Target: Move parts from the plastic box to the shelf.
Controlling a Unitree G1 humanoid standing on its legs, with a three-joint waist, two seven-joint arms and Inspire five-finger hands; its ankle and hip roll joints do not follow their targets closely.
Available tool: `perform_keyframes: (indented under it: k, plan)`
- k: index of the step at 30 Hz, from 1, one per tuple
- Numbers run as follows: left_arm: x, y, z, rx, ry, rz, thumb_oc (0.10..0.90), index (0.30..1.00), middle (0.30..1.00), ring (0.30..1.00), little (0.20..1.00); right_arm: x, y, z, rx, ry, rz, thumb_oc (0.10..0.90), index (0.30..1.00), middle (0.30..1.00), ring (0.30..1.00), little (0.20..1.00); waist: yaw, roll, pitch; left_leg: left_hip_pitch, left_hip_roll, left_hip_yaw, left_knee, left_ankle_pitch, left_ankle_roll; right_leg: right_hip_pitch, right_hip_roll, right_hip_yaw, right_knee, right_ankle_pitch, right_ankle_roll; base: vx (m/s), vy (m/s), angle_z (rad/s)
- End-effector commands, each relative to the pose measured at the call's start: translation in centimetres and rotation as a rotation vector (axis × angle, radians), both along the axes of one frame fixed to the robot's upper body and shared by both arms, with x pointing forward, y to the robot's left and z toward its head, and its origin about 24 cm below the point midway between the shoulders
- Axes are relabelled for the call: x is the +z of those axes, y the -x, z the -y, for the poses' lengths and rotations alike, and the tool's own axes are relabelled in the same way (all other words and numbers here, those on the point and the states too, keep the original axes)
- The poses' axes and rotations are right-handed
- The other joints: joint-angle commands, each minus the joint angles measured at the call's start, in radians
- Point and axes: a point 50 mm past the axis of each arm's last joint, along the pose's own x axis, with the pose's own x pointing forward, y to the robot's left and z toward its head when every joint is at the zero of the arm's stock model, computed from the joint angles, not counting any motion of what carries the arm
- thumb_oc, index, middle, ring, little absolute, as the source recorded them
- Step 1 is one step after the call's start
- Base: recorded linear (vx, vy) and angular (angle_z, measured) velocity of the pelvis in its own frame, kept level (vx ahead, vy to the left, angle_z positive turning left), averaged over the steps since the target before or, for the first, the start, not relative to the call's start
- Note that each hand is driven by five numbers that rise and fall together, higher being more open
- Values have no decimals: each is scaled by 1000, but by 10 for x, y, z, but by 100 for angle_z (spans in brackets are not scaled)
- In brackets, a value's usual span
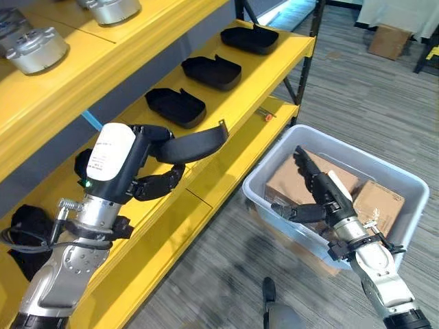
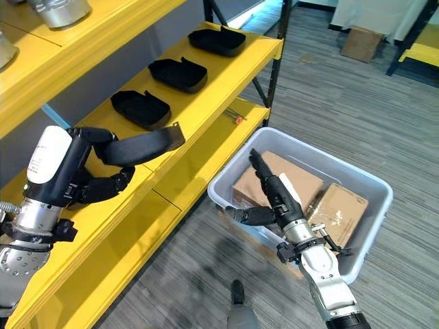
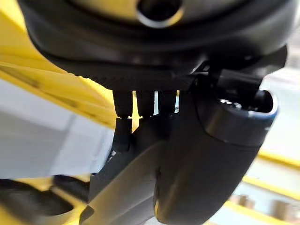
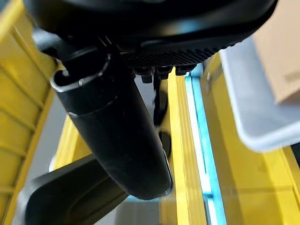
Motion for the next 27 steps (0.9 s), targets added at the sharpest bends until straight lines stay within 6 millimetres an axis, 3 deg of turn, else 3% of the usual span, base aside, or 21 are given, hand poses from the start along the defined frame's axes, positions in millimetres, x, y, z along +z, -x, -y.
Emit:
perform_keyframes:
  k: [1,2,5,8,9,10,13,16,22,27]
  plan:
    - [41,17,2,-62,110,252,400,300,300,300,300,24,4,-14,73,-26,156,900,1000,1000,1000,1000,0,45,-133,-3,-43,20,-295,332,27,8,13,30,-99,-8,129,-108,230,115]
    - [47,14,10,-110,107,269,400,300,300,300,300,26,7,-6,25,-14,174,900,1000,1000,1000,1000,-14,65,-127,-6,-27,57,-333,346,2,-2,-7,0,-85,-7,144,-50,151,86]
    - [53,12,18,-163,93,286,400,300,300,300,300,30,11,0,-17,4,205,900,1000,1000,1000,1000,-25,86,-113,-17,-31,86,-353,271,-2,4,-31,-16,-78,8,165,-24,149,64]
    - [52,10,22,-183,90,275,400,300,300,300,300,27,16,5,-50,-7,198,900,1000,1000,1000,1000,-26,87,-106,-20,-40,113,-358,198,2,28,-59,-23,-96,31,182,37,138,54]
    - [52,10,23,-185,90,274,400,300,300,300,300,27,16,5,-52,-7,198,900,1000,1000,1000,1000,-26,86,-106,-18,-41,113,-358,196,3,32,-61,-24,-99,32,183,91,145,31]
    - [50,10,21,-175,85,268,400,300,300,300,300,23,18,5,-63,-28,185,900,1000,1000,1000,1000,-19,79,-109,-16,-54,121,-358,158,8,52,-76,-32,-114,47,192,95,150,23]
    - [49,11,18,-150,81,274,400,300,300,300,300,21,18,2,-56,-36,176,900,1000,1000,1000,1000,-6,60,-113,-7,-76,131,-358,119,24,72,-93,-30,-132,63,204,73,127,10]
    - [47,13,13,-120,86,276,400,300,300,300,300,13,19,-2,-41,-33,140,900,1000,1000,1000,1000,17,15,-131,1,-108,149,-358,57,42,97,-127,-44,-143,80,224,65,136,-6]
    - [41,18,7,-73,79,267,400,300,300,300,300,6,21,0,-51,-30,101,900,1000,1000,1000,1000,38,-33,-156,3,-133,145,-358,23,60,125,-148,-57,-141,81,245,42,82,1]
    - [41,22,5,-61,86,273,400,300,300,300,300,4,21,-1,-47,-31,93,900,1000,1000,1000,1000,52,-53,-166,2,-141,133,-358,12,69,138,-156,-69,-138,83,254,14,49,6]
